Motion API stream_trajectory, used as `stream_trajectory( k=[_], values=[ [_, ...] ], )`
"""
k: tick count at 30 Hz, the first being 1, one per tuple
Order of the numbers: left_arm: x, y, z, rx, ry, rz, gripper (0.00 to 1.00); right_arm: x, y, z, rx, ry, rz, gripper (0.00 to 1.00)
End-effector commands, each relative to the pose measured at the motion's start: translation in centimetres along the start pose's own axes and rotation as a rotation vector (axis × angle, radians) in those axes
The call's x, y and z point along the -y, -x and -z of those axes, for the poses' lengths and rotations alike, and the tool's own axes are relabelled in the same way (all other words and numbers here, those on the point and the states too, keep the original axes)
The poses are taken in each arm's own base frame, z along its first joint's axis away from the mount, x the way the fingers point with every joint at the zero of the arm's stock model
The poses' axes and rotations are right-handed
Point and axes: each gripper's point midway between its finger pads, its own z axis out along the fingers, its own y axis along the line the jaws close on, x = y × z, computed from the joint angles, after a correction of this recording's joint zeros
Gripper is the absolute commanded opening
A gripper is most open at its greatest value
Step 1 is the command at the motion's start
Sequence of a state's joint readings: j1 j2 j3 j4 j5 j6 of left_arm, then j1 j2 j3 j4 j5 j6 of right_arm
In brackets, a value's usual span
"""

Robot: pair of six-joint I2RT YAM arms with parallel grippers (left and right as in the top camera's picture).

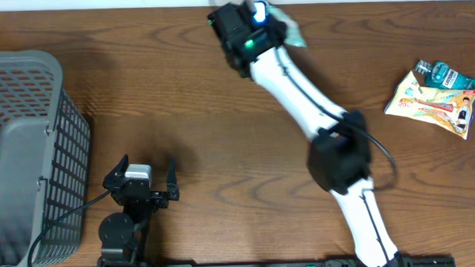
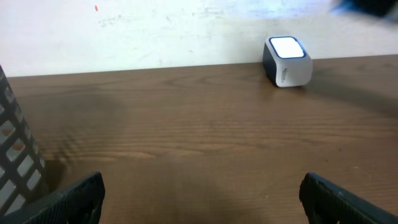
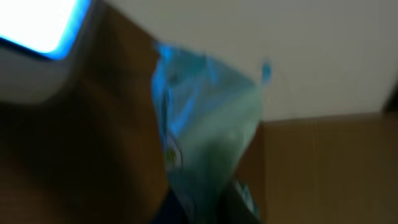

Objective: Scan the item barcode
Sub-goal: 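Hold the wipes pack up to the white scanner, then carry the wipes pack to the right edge and release it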

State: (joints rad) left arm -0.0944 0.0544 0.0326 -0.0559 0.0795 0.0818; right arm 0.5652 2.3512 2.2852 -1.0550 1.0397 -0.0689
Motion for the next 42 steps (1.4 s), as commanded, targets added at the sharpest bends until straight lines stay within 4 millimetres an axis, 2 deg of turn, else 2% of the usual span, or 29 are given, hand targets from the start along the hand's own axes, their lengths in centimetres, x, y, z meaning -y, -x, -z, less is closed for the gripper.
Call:
stream_trajectory(
  k=[1,3,4,6,8,12,14,20,24,29,34,37,38,40,41,42],
  values=[
    [0.2,-1.5,-0.1,-0.044,-0.012,0.003,1.00,6.7,-3.9,2.8,-0.095,-0.025,-0.563,0.01],
    [0.2,-1.5,-0.1,-0.044,-0.012,0.003,1.00,8.0,-8.9,3.2,-0.268,-0.043,-0.699,0.01],
    [0.2,-1.5,-0.1,-0.044,-0.012,0.003,1.00,8.2,-10.7,3.1,-0.344,-0.052,-0.746,0.01],
    [0.2,-1.5,-0.1,-0.044,-0.012,0.003,1.00,6.9,-12.5,2.6,-0.461,0.052,-0.702,0.02],
    [0.2,-1.5,-0.1,-0.044,-0.012,0.003,0.99,6.4,-14.6,1.4,-0.551,0.048,-0.706,0.02],
    [0.2,-1.5,-0.1,-0.044,-0.012,0.003,1.00,6.1,-19.1,-1.2,-0.683,-0.056,-0.708,0.01],
    [0.2,-1.5,-0.1,-0.044,-0.012,0.003,1.00,5.8,-22.3,-2.3,-0.768,-0.117,-0.686,0.01],
    [0.2,-1.5,-0.1,-0.044,-0.012,0.003,1.00,5.9,-30.6,-3.9,-0.975,-0.294,-0.655,0.01],
    [0.2,-1.5,-0.1,-0.044,-0.012,0.003,1.00,6.6,-35.5,-4.9,-1.026,-0.450,-0.675,0.01],
    [0.2,-1.5,-0.1,-0.044,-0.012,0.003,1.00,5.7,-39.7,-7.3,-1.062,-0.487,-0.742,0.01],
    [0.2,-1.5,-0.1,-0.044,-0.012,0.003,1.00,5.4,-41.2,-10.7,-1.090,-0.405,-0.837,0.33],
    [0.2,-1.5,-0.1,-0.044,-0.012,0.003,1.00,5.8,-41.3,-11.8,-1.120,-0.380,-0.923,0.64],
    [0.2,-1.5,-0.1,-0.044,-0.012,0.003,1.00,6.6,-41.0,-12.3,-1.139,-0.356,-0.959,0.72],
    [0.2,-1.5,-0.1,-0.044,-0.012,0.003,1.00,7.1,-40.7,-12.4,-1.155,-0.325,-0.965,0.79],
    [0.2,-1.5,-0.1,-0.044,-0.012,0.003,1.00,7.7,-40.1,-12.4,-1.163,-0.300,-0.973,0.91],
    [0.2,-1.5,-0.1,-0.044,-0.012,0.003,1.00,8.1,-39.7,-12.3,-1.167,-0.286,-0.979,0.99]
  ],
)
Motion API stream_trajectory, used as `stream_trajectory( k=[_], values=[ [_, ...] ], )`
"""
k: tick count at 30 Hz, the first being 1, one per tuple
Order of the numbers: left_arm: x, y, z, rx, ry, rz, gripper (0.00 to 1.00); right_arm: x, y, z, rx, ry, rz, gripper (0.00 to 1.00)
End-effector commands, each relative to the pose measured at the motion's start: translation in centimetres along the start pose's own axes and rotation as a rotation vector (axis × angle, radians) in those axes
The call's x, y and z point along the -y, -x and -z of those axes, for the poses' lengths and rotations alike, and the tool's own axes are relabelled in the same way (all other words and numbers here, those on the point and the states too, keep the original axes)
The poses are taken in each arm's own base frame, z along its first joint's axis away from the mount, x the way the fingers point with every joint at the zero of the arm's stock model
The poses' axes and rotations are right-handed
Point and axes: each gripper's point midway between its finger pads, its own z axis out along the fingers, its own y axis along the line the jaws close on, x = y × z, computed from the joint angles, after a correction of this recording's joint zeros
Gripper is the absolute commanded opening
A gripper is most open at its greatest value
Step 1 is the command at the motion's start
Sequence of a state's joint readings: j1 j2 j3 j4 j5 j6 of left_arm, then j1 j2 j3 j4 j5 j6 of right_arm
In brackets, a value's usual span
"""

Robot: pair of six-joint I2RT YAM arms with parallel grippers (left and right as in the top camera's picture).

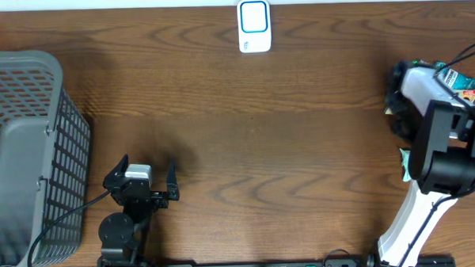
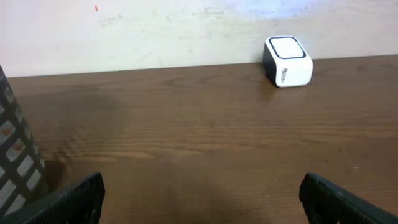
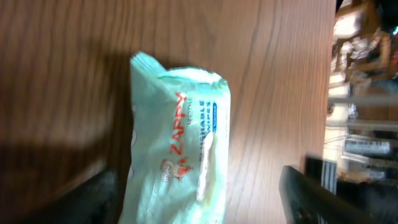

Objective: Scan the item barcode
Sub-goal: 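Carry the wipes pack to the right edge and release it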

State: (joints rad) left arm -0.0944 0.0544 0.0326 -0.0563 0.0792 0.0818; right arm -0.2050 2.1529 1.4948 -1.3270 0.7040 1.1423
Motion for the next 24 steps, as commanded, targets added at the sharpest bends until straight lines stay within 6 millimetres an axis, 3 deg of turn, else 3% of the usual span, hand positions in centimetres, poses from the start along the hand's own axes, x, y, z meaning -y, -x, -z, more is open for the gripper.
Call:
stream_trajectory(
  k=[1,6,10,14,17,19,24],
  values=[
    [0.2,-1.5,-0.1,-0.044,-0.012,0.003,1.00,-0.1,1.9,2.3,-0.029,0.077,0.004,0.99],
    [0.2,-1.5,-0.1,-0.044,-0.012,0.003,1.00,0.8,3.1,7.8,-0.011,0.242,0.045,0.99],
    [0.2,-1.5,-0.1,-0.044,-0.012,0.003,1.00,1.5,2.8,14.6,0.079,0.503,0.173,0.99],
    [0.2,-1.5,-0.1,-0.044,-0.012,0.003,1.00,3.0,0.1,23.9,0.254,0.892,0.499,0.99],
    [0.2,-1.5,-0.1,-0.044,-0.012,0.003,1.00,6.3,-3.5,30.2,0.420,1.162,0.766,0.99],
    [0.2,-1.5,-0.1,-0.044,-0.012,0.003,1.00,9.3,-4.4,32.2,0.504,1.242,0.787,0.99],
    [0.2,-1.5,-0.1,-0.044,-0.012,0.003,1.00,15.3,-4.6,34.2,0.637,1.347,0.714,0.99]
  ],
)
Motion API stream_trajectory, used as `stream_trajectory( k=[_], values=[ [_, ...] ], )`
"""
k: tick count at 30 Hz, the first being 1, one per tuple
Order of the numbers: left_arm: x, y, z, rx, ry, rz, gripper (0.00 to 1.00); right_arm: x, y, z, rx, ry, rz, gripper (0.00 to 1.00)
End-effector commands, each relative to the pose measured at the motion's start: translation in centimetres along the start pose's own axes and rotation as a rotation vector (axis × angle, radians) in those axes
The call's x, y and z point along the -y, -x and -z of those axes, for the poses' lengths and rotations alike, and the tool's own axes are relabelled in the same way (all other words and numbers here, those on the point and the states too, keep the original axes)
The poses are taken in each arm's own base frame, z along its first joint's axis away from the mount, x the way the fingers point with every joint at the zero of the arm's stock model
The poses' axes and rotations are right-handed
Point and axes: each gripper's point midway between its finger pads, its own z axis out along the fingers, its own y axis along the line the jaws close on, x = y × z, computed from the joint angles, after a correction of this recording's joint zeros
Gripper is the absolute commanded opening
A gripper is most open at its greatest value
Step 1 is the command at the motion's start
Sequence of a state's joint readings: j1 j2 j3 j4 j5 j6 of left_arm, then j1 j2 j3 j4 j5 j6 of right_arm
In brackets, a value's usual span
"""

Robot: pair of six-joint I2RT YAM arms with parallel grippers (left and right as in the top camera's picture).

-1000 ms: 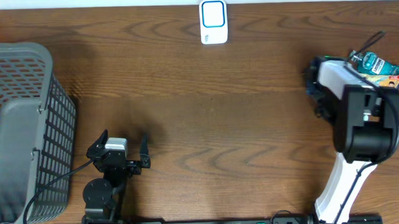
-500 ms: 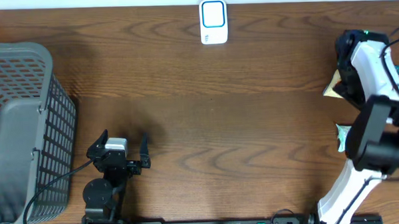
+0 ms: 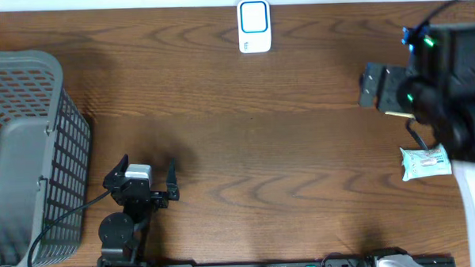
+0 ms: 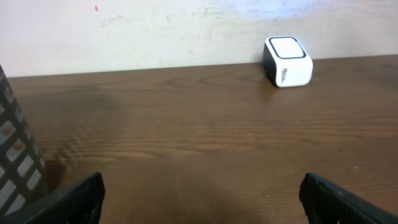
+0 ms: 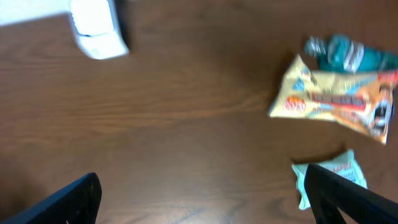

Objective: Scan the item barcode
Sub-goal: 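Carry the wipes pack to the right edge and release it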

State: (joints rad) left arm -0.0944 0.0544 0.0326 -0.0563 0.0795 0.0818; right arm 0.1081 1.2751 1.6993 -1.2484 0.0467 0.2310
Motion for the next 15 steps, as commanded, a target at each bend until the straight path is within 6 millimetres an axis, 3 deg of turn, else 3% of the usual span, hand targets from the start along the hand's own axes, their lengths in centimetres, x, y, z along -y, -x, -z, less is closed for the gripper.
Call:
stream_trajectory(
  k=[1,8,15],
  values=[
    [0.2,-1.5,-0.1,-0.044,-0.012,0.003,1.00,-1.0,-0.1,3.3,0.076,0.074,0.094,0.99],
    [0.2,-1.5,-0.1,-0.044,-0.012,0.003,1.00,-0.5,-0.6,9.4,0.239,0.105,0.089,0.99],
    [0.2,-1.5,-0.1,-0.044,-0.012,0.003,1.00,0.0,-2.0,12.7,0.304,0.117,0.087,0.99]
  ],
)
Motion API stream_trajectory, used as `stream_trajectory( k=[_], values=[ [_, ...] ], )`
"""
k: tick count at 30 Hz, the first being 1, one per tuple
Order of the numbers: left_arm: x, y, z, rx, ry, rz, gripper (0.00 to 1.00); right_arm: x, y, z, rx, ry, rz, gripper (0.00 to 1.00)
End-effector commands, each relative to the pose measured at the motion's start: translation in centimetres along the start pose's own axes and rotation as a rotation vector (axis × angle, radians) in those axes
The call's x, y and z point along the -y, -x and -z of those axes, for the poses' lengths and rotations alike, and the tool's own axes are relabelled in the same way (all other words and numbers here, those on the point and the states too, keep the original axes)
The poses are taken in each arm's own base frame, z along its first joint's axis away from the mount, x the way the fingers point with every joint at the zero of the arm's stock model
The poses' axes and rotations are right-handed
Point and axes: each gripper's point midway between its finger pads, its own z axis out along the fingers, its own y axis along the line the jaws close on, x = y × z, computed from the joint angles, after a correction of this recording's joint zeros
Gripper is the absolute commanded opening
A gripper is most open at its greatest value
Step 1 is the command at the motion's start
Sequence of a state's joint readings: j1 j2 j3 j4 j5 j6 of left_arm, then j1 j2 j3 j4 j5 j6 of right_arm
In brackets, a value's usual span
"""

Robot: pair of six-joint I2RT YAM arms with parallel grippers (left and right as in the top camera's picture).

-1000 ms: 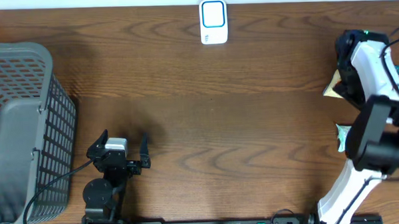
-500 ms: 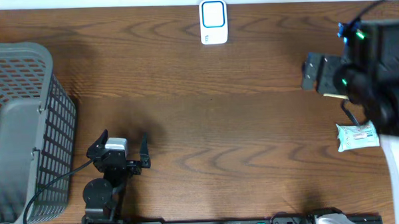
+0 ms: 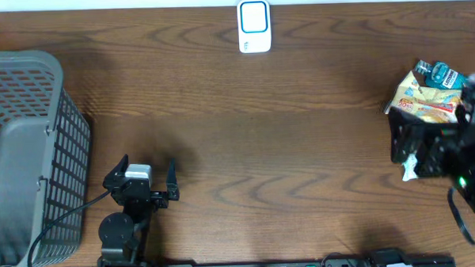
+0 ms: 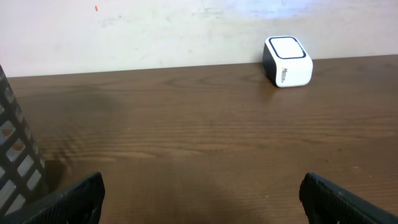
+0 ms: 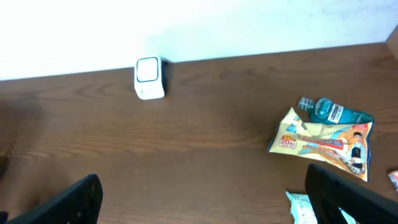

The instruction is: Scan the item barcode

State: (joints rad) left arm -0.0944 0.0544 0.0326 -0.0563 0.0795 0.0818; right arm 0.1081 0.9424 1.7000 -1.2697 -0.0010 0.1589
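Observation:
The white barcode scanner (image 3: 254, 25) stands at the back edge of the table; it also shows as the scanner (image 5: 148, 78) and the scanner (image 4: 287, 61). A pale green wipes packet (image 3: 411, 169) lies at the right, half under my right arm. In the right wrist view only a corner of the packet (image 5: 300, 208) shows. My right gripper (image 3: 412, 147) hangs open above it with nothing between its jaws (image 5: 202, 205). My left gripper (image 3: 140, 180) rests open and empty near the front left (image 4: 202, 202).
A grey mesh basket (image 3: 24, 157) fills the left side. A yellow snack packet (image 3: 426, 99) and a teal bottle (image 3: 440, 75) lie at the right, behind the wipes packet. A small item shows at the right edge (image 5: 393, 180).
My right arm has drawn back from the right rear of the table toward the front right and now partly covers the wipes packet. The packet has not moved. The left arm is unchanged.
My right gripper first held the pale green packet up at the scanner at the back centre. Then it was at the right side with the packet lying on the table. Then the packet lay alone with the gripper open, and now the arm is drawn back.

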Motion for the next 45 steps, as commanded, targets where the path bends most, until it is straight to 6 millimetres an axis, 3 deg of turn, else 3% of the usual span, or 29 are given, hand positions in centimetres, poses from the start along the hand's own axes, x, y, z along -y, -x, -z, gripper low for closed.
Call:
stream_trajectory(
  k=[1,7,15,23,45],
  values=[
    [0.2,-1.5,-0.1,-0.044,-0.012,0.003,1.00,-0.2,-0.5,1.0,0.001,0.013,0.022,0.99],
    [0.2,-1.5,-0.1,-0.044,-0.012,0.003,1.00,0.2,-3.0,3.3,-0.038,0.007,0.022,0.99],
    [0.2,-1.5,-0.1,-0.044,-0.012,0.003,1.00,0.9,-6.9,8.6,-0.003,0.012,0.022,0.99],
    [0.2,-1.5,-0.1,-0.044,-0.012,0.003,1.00,1.9,-12.4,13.1,0.002,0.006,0.019,0.99],
    [0.2,-1.5,-0.1,-0.044,-0.012,0.003,1.00,2.3,-16.0,18.7,0.266,-0.003,-0.001,0.99]
  ],
)
